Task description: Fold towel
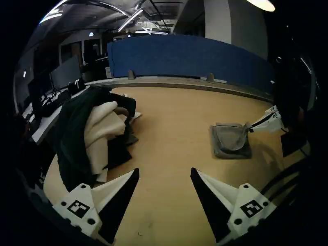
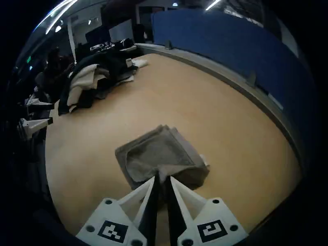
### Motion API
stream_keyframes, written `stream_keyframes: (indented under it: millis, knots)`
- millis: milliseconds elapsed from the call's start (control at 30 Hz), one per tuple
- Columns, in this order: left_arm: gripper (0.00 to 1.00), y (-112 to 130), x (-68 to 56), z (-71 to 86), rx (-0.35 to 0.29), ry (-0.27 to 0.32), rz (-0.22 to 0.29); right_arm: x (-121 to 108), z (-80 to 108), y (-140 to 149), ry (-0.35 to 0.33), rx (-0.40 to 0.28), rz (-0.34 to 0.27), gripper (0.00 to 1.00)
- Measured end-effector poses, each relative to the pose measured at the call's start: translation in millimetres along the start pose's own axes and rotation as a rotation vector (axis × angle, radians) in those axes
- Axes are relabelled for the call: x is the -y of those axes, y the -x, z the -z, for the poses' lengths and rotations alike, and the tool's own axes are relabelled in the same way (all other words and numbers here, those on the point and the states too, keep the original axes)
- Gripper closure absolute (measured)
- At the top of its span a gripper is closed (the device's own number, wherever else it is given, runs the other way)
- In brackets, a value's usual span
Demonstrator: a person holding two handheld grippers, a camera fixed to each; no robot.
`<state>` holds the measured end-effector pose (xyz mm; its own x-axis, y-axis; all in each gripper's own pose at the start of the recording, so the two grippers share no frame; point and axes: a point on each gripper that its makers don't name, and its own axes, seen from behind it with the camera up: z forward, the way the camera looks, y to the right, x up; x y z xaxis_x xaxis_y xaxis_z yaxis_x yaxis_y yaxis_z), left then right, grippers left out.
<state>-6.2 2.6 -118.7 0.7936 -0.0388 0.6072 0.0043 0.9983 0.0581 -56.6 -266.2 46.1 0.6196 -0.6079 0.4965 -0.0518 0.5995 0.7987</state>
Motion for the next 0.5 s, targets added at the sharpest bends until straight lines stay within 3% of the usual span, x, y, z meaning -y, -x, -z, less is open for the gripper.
stream_keyframes:
  millis: [233,500]
  knots:
    - [0.07,-0.6,-1.3,0.7,-0.004,0.002,0.015,2.2,-30.5,-39.5,-0.013,-0.004,0.054,0.88]
    - [0.07,3.3,-1.7,2.9,-0.002,0.003,0.027,6.3,-59.3,-61.6,-0.013,-0.007,0.055,0.88]
